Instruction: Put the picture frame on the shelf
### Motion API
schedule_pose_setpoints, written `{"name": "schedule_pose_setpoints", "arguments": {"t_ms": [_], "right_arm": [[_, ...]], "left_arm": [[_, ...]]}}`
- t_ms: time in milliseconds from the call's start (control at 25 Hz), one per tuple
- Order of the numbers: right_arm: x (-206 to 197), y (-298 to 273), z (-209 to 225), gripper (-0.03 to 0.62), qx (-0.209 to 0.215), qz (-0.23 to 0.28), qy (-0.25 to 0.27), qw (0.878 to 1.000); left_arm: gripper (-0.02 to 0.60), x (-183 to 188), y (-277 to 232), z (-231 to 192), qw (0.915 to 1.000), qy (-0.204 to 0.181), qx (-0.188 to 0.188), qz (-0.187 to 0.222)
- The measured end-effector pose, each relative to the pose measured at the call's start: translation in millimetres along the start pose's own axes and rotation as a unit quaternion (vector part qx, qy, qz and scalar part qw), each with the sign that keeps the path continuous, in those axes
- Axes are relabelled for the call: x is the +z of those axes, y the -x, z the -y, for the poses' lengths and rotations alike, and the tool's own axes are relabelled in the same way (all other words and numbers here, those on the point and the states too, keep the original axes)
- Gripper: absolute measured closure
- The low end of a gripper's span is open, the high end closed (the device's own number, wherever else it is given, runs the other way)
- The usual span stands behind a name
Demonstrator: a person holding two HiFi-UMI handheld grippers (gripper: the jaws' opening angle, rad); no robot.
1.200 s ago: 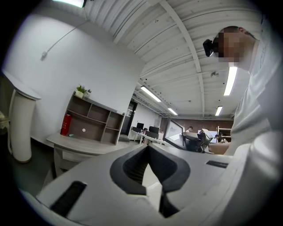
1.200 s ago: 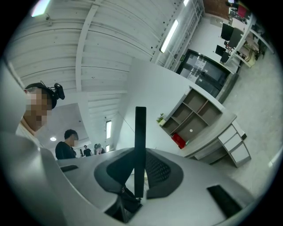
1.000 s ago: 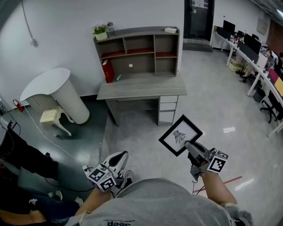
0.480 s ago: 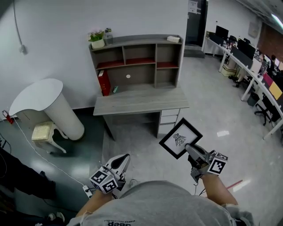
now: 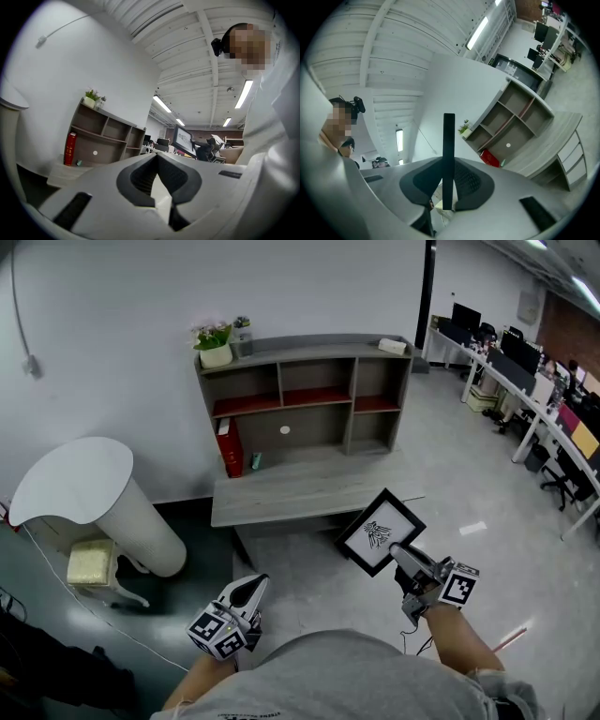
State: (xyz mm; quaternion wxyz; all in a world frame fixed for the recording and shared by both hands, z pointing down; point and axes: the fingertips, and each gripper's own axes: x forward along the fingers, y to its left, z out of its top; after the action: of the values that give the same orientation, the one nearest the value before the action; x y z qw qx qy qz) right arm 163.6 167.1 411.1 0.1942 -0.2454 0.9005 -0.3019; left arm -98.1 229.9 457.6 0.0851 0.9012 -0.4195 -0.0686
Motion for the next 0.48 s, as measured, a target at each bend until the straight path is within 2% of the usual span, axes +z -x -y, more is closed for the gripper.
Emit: {"name": "schedule_pose_setpoints", "arguments": {"t_ms": [240, 480], "right_arm": [[9.8, -59.6, 16.0, 0.511, -0.002, 0.002, -0.002, 1.0], [13.9, -95.4, 44.0, 0.511, 0.002, -0.008, -0.011, 1.0]], "left_arm": [[0.573, 16.2, -1.7, -61.1, 1.0, -0.002, 0.009, 0.002], [0.573, 13.4, -12.2, -92.4, 0.9998, 0.001, 0.021, -0.003]]}}
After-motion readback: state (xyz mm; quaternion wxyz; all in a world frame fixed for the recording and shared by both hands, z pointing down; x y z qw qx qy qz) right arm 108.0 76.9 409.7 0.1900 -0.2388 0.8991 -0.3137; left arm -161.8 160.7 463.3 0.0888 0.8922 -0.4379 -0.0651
